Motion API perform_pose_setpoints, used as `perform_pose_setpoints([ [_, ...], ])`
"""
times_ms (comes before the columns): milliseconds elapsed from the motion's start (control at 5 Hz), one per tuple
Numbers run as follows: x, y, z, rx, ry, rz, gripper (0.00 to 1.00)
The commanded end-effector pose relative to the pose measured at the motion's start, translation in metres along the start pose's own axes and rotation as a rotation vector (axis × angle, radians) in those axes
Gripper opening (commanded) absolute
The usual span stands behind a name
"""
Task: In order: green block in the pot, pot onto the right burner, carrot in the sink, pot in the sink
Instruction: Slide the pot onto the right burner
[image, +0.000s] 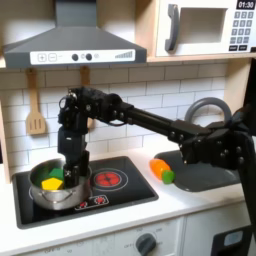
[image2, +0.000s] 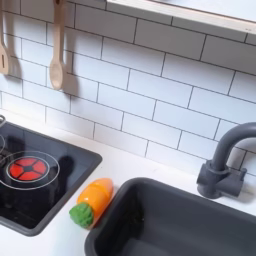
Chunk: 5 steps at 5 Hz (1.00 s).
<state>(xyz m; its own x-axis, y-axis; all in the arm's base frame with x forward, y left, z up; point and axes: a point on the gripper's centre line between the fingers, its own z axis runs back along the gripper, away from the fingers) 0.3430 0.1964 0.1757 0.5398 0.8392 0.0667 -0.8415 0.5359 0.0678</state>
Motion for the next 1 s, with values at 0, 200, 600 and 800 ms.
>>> perform_pose_setpoints([
  [0, -0.01, -0.014, 0.003, -0.031, 0.013, -0.049, 1.0],
  [200, -0.015, -0.04, -0.002, -0.042, 0.017, -0.086, 1.0],
  [600, -0.031, -0.058, 0.011, -0.067, -0.008, -0.153, 1.0],
  [800, -0.033, -0.057, 0.011, -0.065, -0.01, -0.164, 1.0],
])
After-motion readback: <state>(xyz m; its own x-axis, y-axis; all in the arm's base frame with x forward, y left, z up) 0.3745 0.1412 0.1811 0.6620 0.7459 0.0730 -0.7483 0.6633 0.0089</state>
